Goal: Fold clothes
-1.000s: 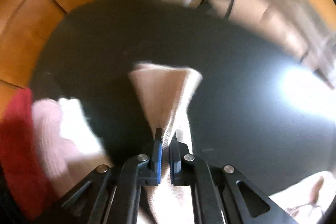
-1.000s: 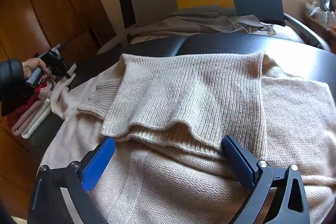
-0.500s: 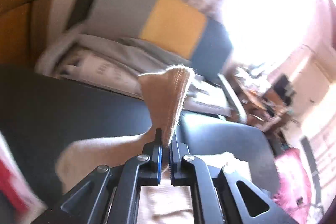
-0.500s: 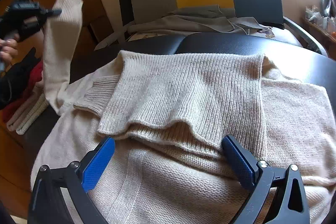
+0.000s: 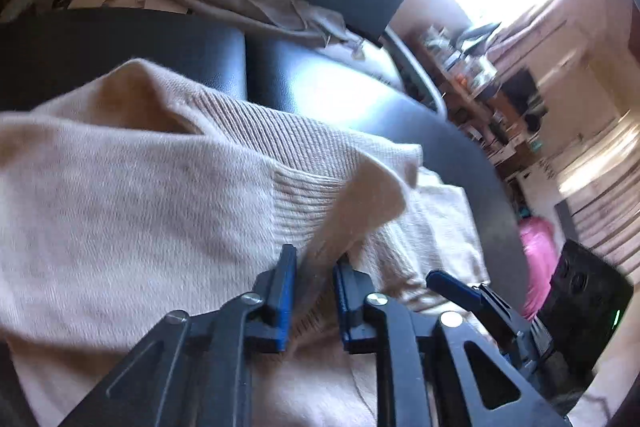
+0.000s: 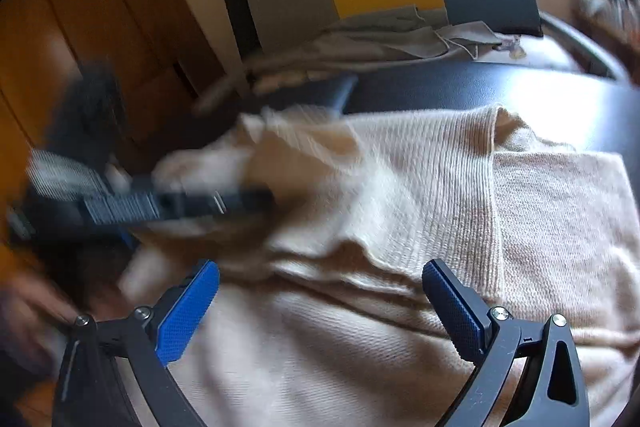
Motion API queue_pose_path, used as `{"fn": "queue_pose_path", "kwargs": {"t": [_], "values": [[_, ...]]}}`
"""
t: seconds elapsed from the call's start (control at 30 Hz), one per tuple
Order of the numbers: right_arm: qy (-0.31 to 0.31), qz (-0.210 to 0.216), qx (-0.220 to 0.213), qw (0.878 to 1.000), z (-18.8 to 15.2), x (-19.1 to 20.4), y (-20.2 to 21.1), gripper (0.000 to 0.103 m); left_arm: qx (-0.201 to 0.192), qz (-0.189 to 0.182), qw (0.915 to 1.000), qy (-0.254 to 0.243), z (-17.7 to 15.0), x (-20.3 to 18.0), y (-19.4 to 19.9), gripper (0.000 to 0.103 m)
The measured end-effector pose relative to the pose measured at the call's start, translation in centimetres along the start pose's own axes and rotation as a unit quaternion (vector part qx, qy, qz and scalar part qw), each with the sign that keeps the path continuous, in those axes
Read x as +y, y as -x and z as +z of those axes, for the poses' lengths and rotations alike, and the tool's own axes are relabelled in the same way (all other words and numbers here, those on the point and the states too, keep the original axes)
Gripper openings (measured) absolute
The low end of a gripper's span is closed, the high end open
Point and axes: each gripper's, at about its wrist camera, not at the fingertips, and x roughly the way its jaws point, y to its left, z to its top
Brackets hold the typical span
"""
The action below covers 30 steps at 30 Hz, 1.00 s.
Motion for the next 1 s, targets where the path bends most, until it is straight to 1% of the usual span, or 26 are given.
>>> {"fn": "queue_pose_path", "kwargs": {"t": [0.07, 0.1, 0.13, 0.17, 0.2, 0.23, 0.33, 0.4, 0.43, 0.47, 0.5, 0.53, 0.57, 0.63, 0.67, 0.73, 0.77, 0.8, 0.83, 0.9, 0.93, 1.0], "values": [[-0.046, 0.044, -0.021, 0.998, 0.6, -0.5, 1.4, 0.100, -0.022, -0.021, 0.9992, 0.027, -0.7, 0.7, 1.5, 0.019], [-0.069, 0.067, -0.026, 0.995, 0.9, -0.7, 1.8, 0.096, -0.033, -0.026, 0.9984, 0.037, -1.0, 1.2, 2.2, 0.019], [-0.093, 0.090, -0.032, 0.991, 1.2, -0.9, 1.9, 0.093, -0.044, -0.023, 0.9979, 0.043, -1.7, 1.6, 2.7, 0.019], [-0.115, 0.107, -0.036, 0.987, 1.5, -1.1, 1.8, 0.087, -0.054, -0.018, 0.9973, 0.047, -2.4, 2.0, 3.3, 0.019], [-0.136, 0.124, -0.040, 0.982, 1.8, -1.3, 1.7, 0.084, -0.064, -0.014, 0.9965, 0.051, -3.1, 2.4, 3.9, 0.019], [-0.159, 0.138, -0.040, 0.977, 2.0, -1.4, 1.3, 0.083, -0.070, -0.002, 0.9962, 0.051, -3.9, 2.9, 4.3, 0.019], [-0.228, 0.163, -0.012, 0.960, 1.9, -1.8, -1.0, 0.083, -0.078, 0.027, 0.9951, 0.053, -6.0, 4.9, 5.6, 0.019], [-0.259, 0.160, -0.004, 0.953, 1.2, -1.7, -2.0, 0.079, -0.082, 0.042, 0.9941, 0.057, -7.2, 6.6, 6.7, 0.019], [-0.266, 0.149, -0.005, 0.952, 0.9, -1.6, -2.3, 0.078, -0.082, 0.047, 0.9936, 0.061, -7.6, 7.4, 6.9, 0.019], [-0.273, 0.135, -0.007, 0.953, 0.6, -1.6, -2.5, 0.075, -0.079, 0.046, 0.9935, 0.067, -7.9, 8.2, 7.0, 0.019], [-0.279, 0.119, -0.013, 0.953, 0.4, -1.7, -2.4, 0.067, -0.077, 0.044, 0.9934, 0.073, -8.3, 8.9, 7.1, 0.019], [-0.280, 0.104, -0.023, 0.954, 0.5, -1.9, -2.3, 0.064, -0.075, 0.041, 0.9932, 0.079, -8.8, 9.7, 7.2, 0.019], [-0.277, 0.088, -0.034, 0.956, 0.7, -2.1, -2.0, 0.063, -0.078, 0.039, 0.9931, 0.079, -9.0, 9.9, 7.2, 0.019], [-0.274, 0.070, -0.044, 0.958, 1.3, -2.6, -2.1, 0.063, -0.086, 0.034, 0.9930, 0.073, -9.2, 10.0, 7.3, 0.019], [-0.273, 0.068, -0.033, 0.959, 1.7, -2.9, -2.8, 0.063, -0.090, 0.032, 0.9929, 0.071, -9.3, 10.1, 7.3, 0.019], [-0.260, 0.047, 0.000, 0.965, 2.3, -3.1, -4.6, 0.063, -0.092, 0.026, 0.9929, 0.070, -9.4, 10.3, 7.3, 0.019], [-0.260, 0.052, 0.005, 0.964, 2.3, -3.1, -5.0, 0.062, -0.093, 0.022, 0.9929, 0.070, -9.4, 10.4, 7.3, 0.019], [-0.257, 0.056, 0.011, 0.965, 2.3, -2.9, -5.4, 0.058, -0.094, 0.019, 0.9929, 0.071, -9.5, 10.5, 7.3, 0.019], [-0.243, 0.059, 0.014, 0.968, 2.4, -2.3, -5.6, 0.051, -0.095, 0.015, 0.9928, 0.071, -9.5, 10.6, 7.3, 0.019], [-0.215, 0.061, 0.028, 0.974, 2.5, -1.1, -6.2, 0.011, -0.097, 0.005, 0.9924, 0.076, -9.6, 11.0, 7.4, 0.019], [-0.200, 0.059, 0.037, 0.977, 2.5, -0.5, -6.6, 0.011, -0.098, -0.001, 0.9917, 0.084, -9.6, 11.3, 7.4, 0.019], [-0.170, 0.041, 0.052, 0.983, 2.6, 0.4, -7.2, 0.010, -0.097, -0.017, 0.9892, 0.108, -9.4, 11.8, 7.7, 0.020]]}}
